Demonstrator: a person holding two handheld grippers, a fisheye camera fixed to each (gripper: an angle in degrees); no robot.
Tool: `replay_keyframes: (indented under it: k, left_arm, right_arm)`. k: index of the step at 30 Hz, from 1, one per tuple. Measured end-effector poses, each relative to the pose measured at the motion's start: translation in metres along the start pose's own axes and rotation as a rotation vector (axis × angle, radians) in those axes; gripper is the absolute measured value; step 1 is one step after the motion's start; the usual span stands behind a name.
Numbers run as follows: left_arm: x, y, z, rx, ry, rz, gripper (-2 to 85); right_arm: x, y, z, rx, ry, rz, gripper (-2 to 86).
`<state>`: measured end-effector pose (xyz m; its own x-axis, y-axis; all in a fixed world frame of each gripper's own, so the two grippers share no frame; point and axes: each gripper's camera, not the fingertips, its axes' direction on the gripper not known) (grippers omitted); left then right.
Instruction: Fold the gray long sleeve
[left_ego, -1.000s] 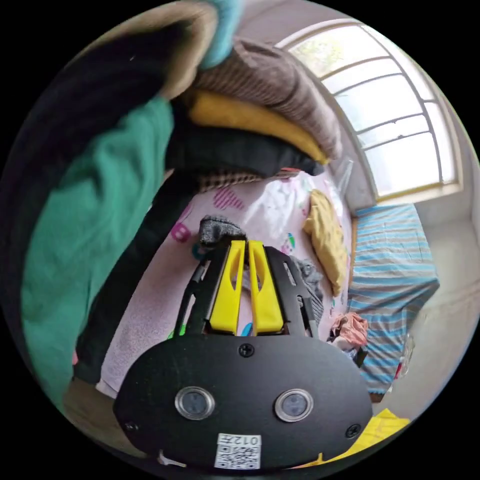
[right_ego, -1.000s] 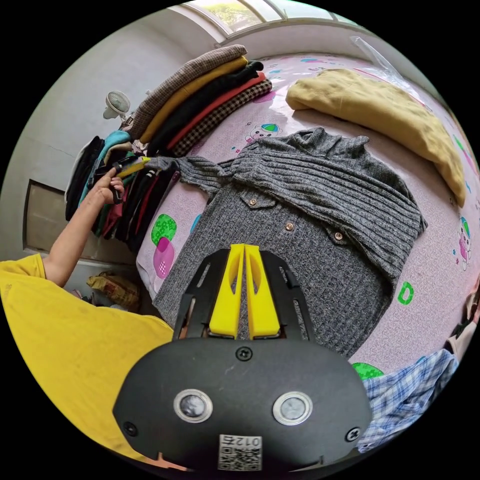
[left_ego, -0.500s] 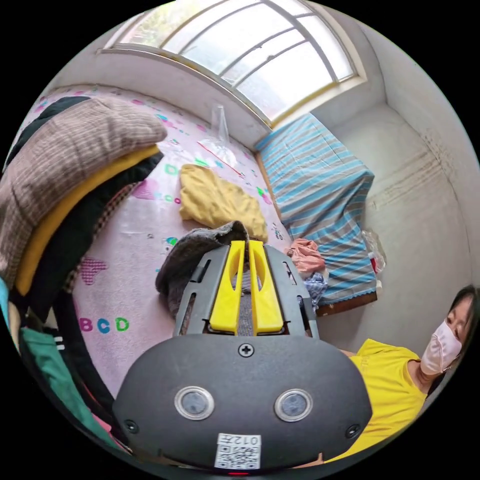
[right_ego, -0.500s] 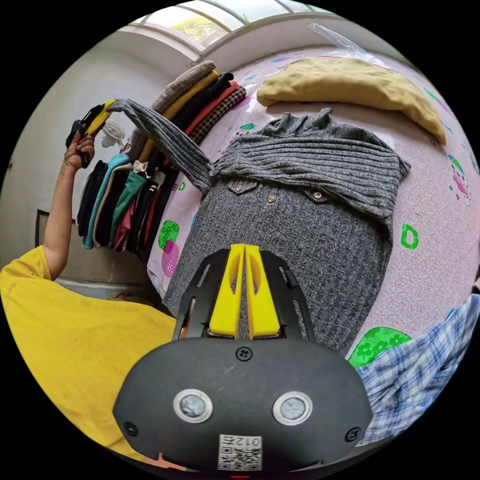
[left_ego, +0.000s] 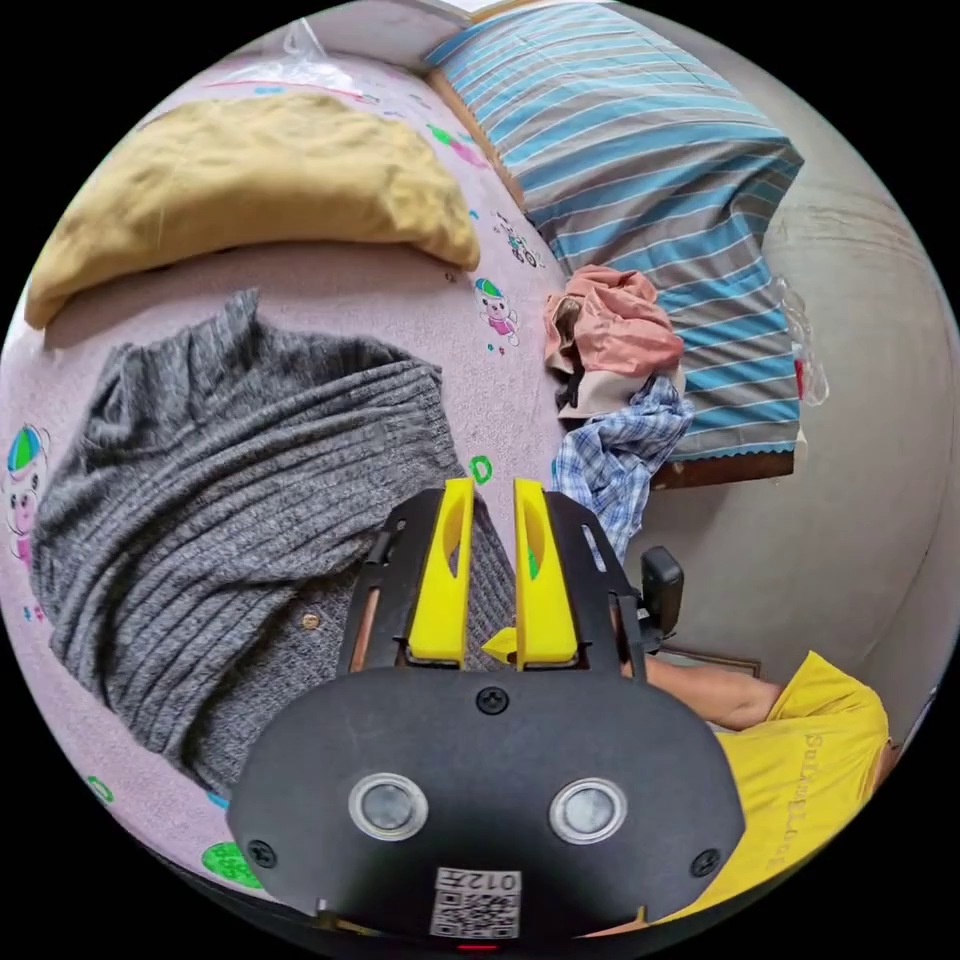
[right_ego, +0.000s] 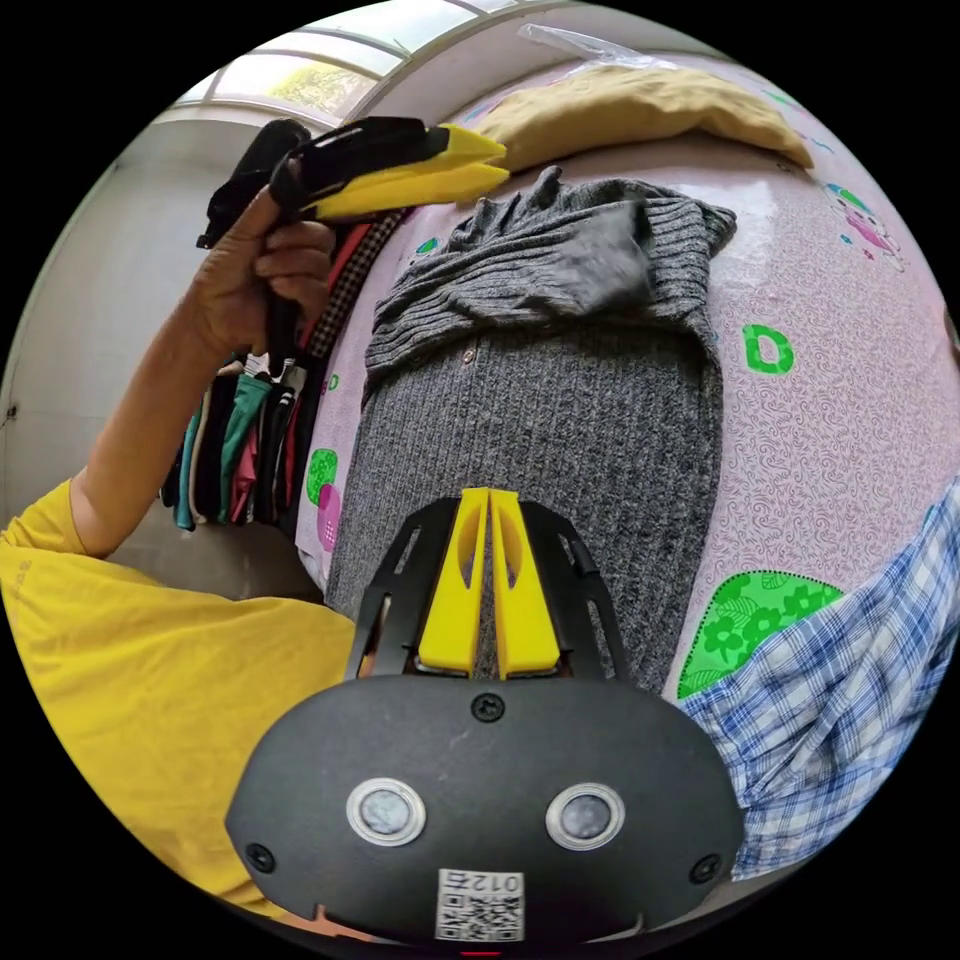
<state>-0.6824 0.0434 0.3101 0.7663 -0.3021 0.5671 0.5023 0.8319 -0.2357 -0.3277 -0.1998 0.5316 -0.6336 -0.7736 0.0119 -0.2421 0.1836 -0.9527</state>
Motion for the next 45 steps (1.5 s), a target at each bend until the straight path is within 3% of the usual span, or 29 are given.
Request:
replay_keyframes:
  k: [3, 6, 8, 14, 20, 26, 33, 37, 41, 45]
  left_arm:
    - [-0.013, 0.009, -0.012, 0.079, 0.081, 0.029, 2.0]
    - [-0.036, 0.027, -0.060, 0.157, -0.066, 0.052, 1.7]
    - [-0.074, 0.040, -0.101, 0.164, -0.232, -0.045, 1.6]
    - [-0.164, 0.056, -0.164, 0.187, -0.290, -0.278, 1.7]
    - [-0.201, 0.026, -0.157, 0.115, -0.273, -0.330, 1.8]
    - [-0.215, -0.010, -0.135, -0.021, -0.312, -0.351, 0.9]
    - [-0.182, -0.021, -0.191, 0.227, -0.317, -0.299, 0.6]
    - [-0.195, -0.048, -0.172, 0.128, -0.335, -0.238, 0.4]
    - [-0.230, -0.071, -0.138, -0.055, -0.363, -0.334, 0.3]
    - [-0.237, -0.078, -0.141, -0.023, -0.442, -0.366, 0.3]
  right_arm:
    - [0.015, -0.009, -0.012, 0.027, 0.019, 0.023, 0.9]
    - [0.037, -0.027, -0.030, 0.080, 0.038, 0.072, 1.3]
    - [0.054, -0.051, -0.043, 0.116, 0.041, 0.095, 1.9]
    - [0.076, -0.119, -0.053, 0.137, 0.090, 0.179, 4.5]
    - [0.092, -0.147, -0.039, 0.100, 0.096, 0.290, 6.2]
    - [0.095, -0.162, -0.031, 0.075, 0.109, 0.270, 1.9]
    - [0.083, -0.172, -0.069, 0.112, 0.071, 0.147, 1.0]
    - [0.094, -0.184, -0.069, 0.067, 0.098, 0.153, 1.0]
    - [0.097, -0.195, -0.048, -0.031, 0.148, 0.165, 1.1]
    - [0.096, -0.203, -0.036, -0.094, 0.211, 0.174, 1.8]
